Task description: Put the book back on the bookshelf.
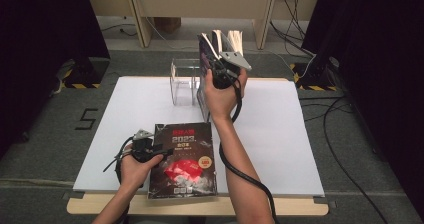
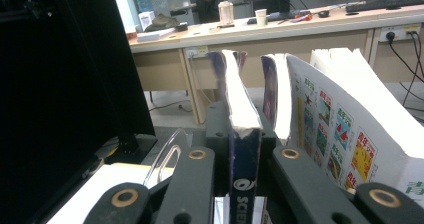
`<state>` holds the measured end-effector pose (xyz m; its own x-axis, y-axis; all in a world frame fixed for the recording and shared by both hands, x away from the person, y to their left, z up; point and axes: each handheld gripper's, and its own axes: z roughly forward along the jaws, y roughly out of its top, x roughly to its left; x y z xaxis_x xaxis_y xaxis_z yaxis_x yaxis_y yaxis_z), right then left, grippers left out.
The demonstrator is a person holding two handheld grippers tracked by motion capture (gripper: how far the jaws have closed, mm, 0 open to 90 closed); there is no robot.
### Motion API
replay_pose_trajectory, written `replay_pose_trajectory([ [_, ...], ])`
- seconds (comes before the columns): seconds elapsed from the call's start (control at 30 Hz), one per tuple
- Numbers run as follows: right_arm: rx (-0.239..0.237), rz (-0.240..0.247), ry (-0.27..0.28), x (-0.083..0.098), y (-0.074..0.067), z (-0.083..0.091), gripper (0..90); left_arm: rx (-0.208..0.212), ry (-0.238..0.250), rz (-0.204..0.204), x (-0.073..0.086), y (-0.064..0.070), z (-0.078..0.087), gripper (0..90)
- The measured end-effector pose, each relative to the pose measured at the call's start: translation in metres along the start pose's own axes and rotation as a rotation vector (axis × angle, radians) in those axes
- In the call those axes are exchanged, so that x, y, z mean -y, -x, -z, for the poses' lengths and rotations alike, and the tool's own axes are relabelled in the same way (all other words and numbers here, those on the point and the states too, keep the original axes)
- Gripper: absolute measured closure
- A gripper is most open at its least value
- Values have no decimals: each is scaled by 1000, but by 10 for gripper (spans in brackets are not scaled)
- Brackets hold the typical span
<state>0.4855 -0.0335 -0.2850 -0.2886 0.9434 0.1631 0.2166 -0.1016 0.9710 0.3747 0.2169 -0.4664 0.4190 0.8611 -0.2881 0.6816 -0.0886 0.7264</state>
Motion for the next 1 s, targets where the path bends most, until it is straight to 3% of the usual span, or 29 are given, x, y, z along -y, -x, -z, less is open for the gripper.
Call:
replay_pose_trajectory([
  [0.57, 44, 23, -21, 17, -5, -25, 841, -2, -2, 2, 1, -3, -1, 452],
  [0.83, 56, 41, -3, 25, -9, -25, 837, -3, -1, 3, 2, -2, -2, 451],
  [1.0, 44, 46, -18, 30, -10, -16, 827, -7, 1, -2, 2, -2, -3, 451],
])
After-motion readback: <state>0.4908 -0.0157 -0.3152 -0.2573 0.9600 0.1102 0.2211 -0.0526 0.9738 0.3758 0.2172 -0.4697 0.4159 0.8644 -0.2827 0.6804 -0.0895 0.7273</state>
